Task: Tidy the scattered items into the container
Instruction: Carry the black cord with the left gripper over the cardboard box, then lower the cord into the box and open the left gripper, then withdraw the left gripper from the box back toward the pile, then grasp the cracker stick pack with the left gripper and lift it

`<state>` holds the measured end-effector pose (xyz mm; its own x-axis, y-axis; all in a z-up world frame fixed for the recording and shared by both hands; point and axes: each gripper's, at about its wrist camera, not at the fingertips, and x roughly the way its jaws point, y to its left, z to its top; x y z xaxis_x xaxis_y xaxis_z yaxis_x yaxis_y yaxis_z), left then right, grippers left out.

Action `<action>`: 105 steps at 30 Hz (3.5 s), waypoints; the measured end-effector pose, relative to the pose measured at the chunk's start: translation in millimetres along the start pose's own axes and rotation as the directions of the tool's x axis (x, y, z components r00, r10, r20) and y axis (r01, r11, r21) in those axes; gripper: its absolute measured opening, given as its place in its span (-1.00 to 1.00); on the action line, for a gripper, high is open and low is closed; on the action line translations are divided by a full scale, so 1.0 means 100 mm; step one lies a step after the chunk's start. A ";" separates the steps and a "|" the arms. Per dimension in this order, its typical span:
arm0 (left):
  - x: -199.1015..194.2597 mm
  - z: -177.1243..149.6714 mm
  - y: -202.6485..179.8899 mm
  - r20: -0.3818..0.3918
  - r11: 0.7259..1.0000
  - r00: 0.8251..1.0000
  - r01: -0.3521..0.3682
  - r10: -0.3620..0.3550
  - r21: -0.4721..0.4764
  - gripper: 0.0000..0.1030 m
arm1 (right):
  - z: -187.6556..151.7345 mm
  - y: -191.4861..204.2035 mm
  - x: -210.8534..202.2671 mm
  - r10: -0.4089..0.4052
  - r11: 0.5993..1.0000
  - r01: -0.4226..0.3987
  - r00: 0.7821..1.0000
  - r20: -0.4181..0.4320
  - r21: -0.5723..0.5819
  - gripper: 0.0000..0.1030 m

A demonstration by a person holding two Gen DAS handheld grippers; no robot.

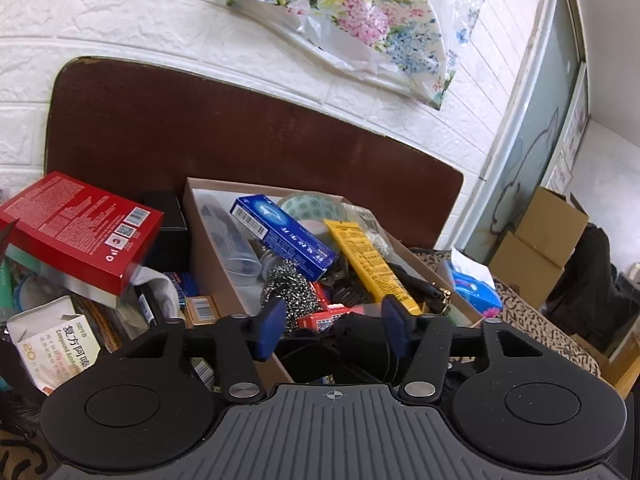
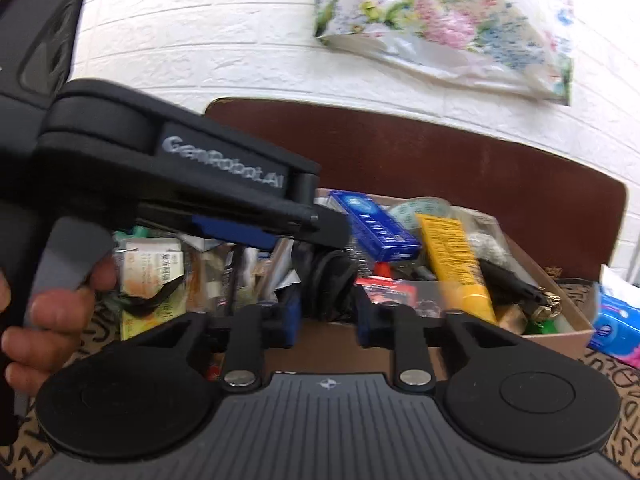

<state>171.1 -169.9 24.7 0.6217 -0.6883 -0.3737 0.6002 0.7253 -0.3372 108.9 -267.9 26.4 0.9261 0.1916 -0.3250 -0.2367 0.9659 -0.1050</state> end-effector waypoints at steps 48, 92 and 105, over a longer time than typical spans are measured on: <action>-0.83 -0.71 0.30 -0.043 0.976 0.987 -0.158 0.153 -0.150 1.00 | -0.13 0.35 -0.22 0.059 0.998 -0.058 0.997 -0.058 0.019 0.99; -0.26 -0.86 0.60 -0.200 0.974 0.969 -0.176 0.145 -0.144 -0.48 | -0.45 0.64 0.19 0.027 1.000 -0.026 0.978 -0.206 0.011 -0.84; -0.61 -0.78 0.48 -0.129 0.974 0.988 -0.113 0.088 -0.199 0.29 | -0.45 0.78 -0.05 0.096 0.995 -0.101 0.975 -0.201 -0.015 -0.99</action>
<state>122.9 -92.1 -36.3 0.6022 -0.6138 -0.5105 0.4140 0.7869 -0.4576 72.7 -201.3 -22.7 0.8211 0.2444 -0.5157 -0.3334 0.9389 -0.0858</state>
